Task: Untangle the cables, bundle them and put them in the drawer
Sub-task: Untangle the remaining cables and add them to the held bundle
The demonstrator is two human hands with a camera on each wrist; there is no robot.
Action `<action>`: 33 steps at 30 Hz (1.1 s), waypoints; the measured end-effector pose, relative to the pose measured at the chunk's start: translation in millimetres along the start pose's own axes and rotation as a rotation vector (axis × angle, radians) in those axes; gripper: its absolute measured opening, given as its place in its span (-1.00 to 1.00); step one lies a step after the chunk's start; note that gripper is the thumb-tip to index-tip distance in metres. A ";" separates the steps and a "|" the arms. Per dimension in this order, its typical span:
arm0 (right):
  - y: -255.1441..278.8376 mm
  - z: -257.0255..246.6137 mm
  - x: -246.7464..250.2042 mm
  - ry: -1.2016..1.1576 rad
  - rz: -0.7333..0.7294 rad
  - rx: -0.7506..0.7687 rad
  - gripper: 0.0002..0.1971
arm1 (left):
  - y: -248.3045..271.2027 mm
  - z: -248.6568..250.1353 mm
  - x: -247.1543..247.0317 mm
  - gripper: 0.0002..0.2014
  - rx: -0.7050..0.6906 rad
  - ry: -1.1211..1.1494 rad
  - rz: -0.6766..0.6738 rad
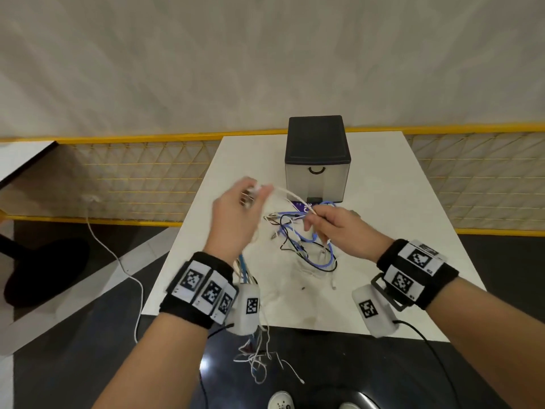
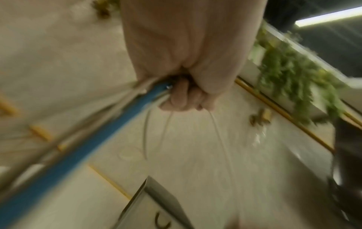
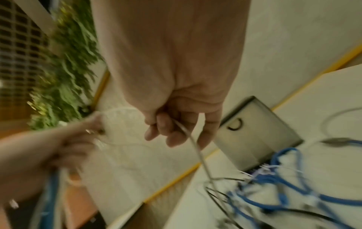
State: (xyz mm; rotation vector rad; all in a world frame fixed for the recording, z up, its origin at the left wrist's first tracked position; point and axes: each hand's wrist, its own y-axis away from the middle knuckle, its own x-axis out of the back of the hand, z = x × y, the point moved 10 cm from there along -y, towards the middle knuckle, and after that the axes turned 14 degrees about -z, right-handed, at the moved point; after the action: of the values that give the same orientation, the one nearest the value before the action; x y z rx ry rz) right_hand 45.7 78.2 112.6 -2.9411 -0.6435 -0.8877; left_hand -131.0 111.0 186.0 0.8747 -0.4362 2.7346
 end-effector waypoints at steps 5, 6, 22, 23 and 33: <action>-5.9 35.1 -18.2 0.029 -0.052 -0.130 -0.70 | 2.5 -18.2 56.0 -0.75 0.102 -0.039 0.220; -10.2 27.7 -17.6 0.025 -0.040 -0.116 -0.70 | 2.8 -9.0 47.0 -0.64 0.025 -0.067 0.151; -46.3 27.5 -16.3 0.076 -0.061 -0.081 -0.71 | 9.8 -3.7 82.3 -0.86 -0.007 0.032 0.371; -45.5 29.3 -14.4 0.054 -0.048 -0.089 -0.71 | 10.4 -7.1 90.0 -0.84 0.014 0.034 0.400; -9.2 -14.6 -47.9 -0.300 -0.187 0.028 -0.75 | 11.3 -27.8 58.6 -0.78 0.004 0.028 0.176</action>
State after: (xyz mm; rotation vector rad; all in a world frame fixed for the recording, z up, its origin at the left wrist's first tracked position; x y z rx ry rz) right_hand -1.8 66.6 98.4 -3.0531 -0.9464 -0.4392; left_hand -195.5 118.0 196.9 0.8349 -0.5258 2.9037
